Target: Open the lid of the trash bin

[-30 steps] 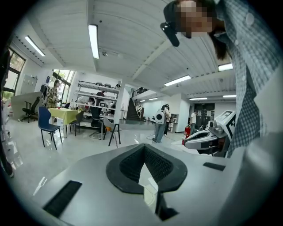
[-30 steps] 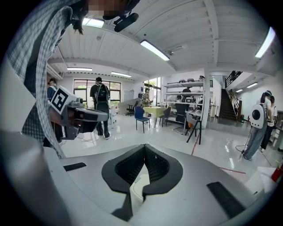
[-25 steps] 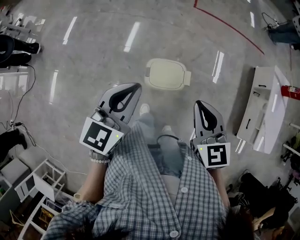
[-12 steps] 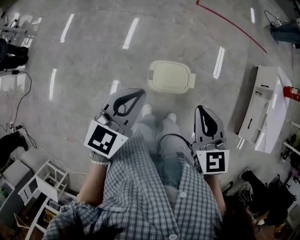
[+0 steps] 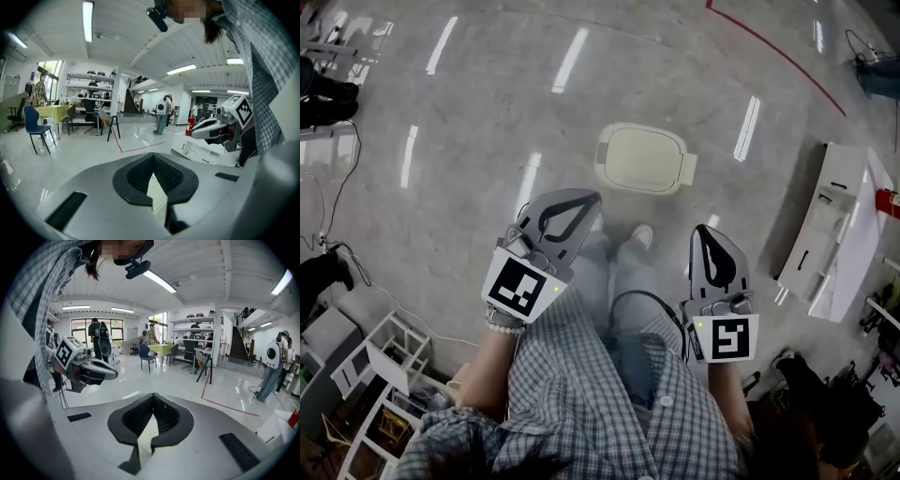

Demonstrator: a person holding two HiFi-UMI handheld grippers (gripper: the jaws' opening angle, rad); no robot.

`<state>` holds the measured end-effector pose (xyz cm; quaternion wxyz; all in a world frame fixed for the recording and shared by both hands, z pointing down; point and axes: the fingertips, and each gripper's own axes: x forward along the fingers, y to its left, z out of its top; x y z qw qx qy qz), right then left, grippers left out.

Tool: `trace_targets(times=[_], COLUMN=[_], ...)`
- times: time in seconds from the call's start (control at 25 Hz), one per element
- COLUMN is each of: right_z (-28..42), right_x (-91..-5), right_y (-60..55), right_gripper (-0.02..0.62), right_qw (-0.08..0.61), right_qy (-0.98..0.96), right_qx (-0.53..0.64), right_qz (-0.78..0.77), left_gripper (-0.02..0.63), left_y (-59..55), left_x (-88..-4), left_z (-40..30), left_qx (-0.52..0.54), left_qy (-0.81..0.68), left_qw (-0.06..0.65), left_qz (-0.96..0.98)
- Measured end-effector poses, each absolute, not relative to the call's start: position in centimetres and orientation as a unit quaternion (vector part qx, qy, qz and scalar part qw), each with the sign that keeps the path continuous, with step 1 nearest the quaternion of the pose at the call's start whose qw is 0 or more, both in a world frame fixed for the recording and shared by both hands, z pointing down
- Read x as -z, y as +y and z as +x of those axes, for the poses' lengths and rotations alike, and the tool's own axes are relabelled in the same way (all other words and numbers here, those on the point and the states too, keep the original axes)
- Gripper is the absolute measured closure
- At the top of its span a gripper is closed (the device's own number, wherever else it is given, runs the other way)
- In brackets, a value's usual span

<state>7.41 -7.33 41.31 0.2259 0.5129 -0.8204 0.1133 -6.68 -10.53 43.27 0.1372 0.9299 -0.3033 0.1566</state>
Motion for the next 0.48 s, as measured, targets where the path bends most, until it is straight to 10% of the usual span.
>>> trace_targets(times=[0.48], right_z=[8.6], right_x=[-46.5], right_y=[-6.7], right_gripper=[0.577], right_qw=[0.242], right_qy=[-0.832], right_qx=[-0.131], right_qz=[0.481], left_gripper=[0.601], left_y=[-11.5], left_x=[-52.4], left_z=[-5.4], left_qx=[-0.180], left_qy=[-0.301], left_qw=[0.172], left_qz=[0.920])
